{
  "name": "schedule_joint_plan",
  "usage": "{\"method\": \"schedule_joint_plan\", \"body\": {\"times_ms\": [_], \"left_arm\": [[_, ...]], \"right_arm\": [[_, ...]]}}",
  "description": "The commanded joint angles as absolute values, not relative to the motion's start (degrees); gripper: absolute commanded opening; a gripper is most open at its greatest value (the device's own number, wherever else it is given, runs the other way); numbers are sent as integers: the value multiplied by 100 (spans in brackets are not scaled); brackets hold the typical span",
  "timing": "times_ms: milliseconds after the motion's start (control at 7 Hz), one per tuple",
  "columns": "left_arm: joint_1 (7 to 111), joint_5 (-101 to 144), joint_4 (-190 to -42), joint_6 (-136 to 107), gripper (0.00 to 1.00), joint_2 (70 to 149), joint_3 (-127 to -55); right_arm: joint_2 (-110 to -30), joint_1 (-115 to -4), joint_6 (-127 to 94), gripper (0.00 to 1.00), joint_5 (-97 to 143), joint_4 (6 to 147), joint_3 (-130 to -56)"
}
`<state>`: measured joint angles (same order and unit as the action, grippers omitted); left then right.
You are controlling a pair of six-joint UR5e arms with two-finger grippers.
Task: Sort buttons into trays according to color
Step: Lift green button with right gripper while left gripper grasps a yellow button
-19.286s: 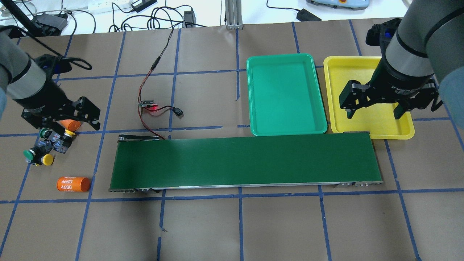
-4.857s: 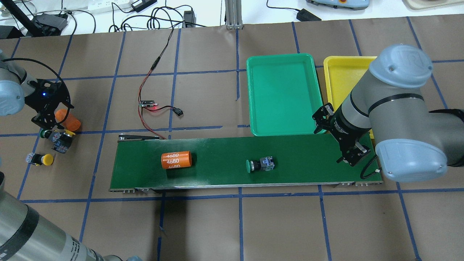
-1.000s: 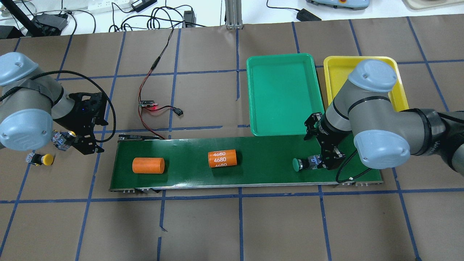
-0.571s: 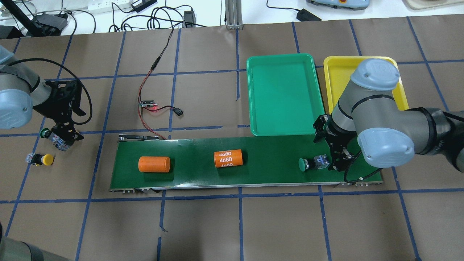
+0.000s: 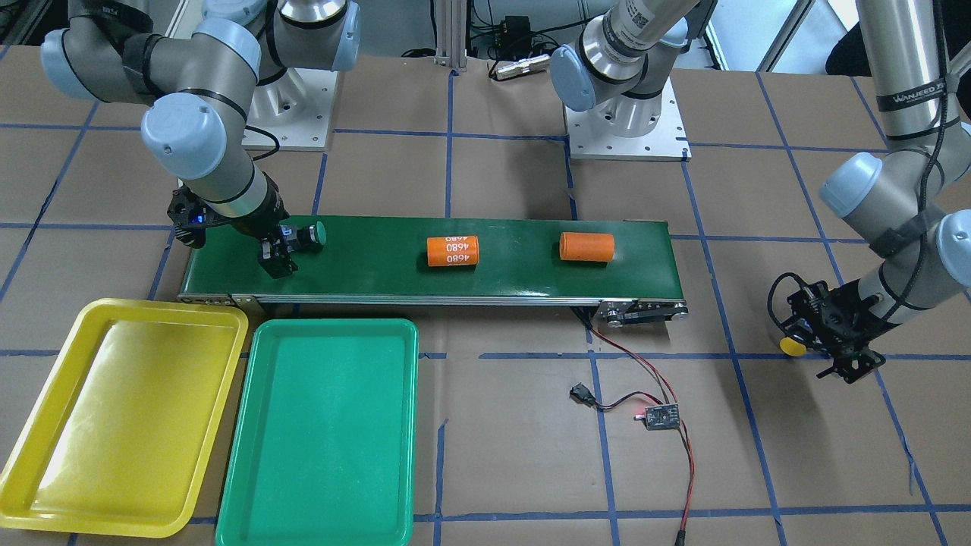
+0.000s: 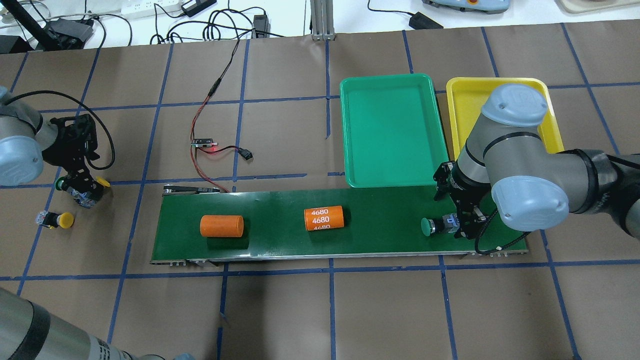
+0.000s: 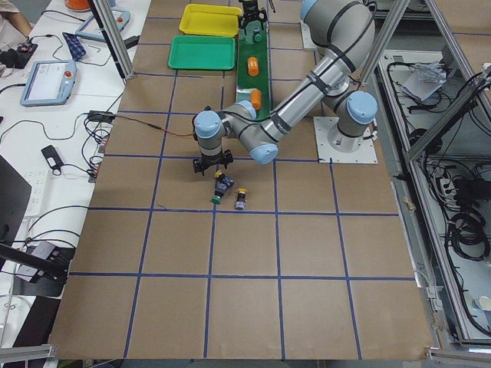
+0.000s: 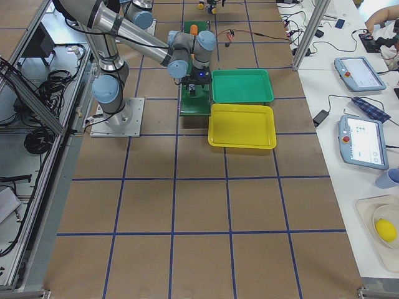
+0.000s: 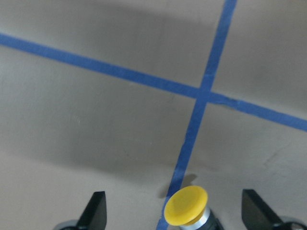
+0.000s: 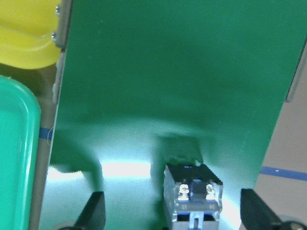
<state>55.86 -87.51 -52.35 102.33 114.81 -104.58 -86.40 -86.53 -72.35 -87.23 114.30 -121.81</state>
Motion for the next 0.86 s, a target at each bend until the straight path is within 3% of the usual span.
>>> {"method": "schedule_joint_plan", "body": {"times_ms": [0,143,286,571,714], "left_arm": [[5423,-8780,-5369,10187,100,11593,-10529],[5318,-8789,-5527,10178,100,11567,-10625],[5283,-8780,-5659,10178,96,11566,-10635],[5309,-8772,-5686,10282,63,11541,-10617],[5387,-8719,-5713,10301,63,11488,-10626]], "right_arm": [[-8569,-8649,-7103,17,-8676,11478,-12217],[-8578,-8631,-6962,0,-8675,11513,-12182],[-8604,-8500,-6743,0,-8753,11461,-12112],[-8640,-8367,-6671,0,-8754,11260,-11849],[-8692,-8367,-6662,0,-8754,11137,-11691]]}}
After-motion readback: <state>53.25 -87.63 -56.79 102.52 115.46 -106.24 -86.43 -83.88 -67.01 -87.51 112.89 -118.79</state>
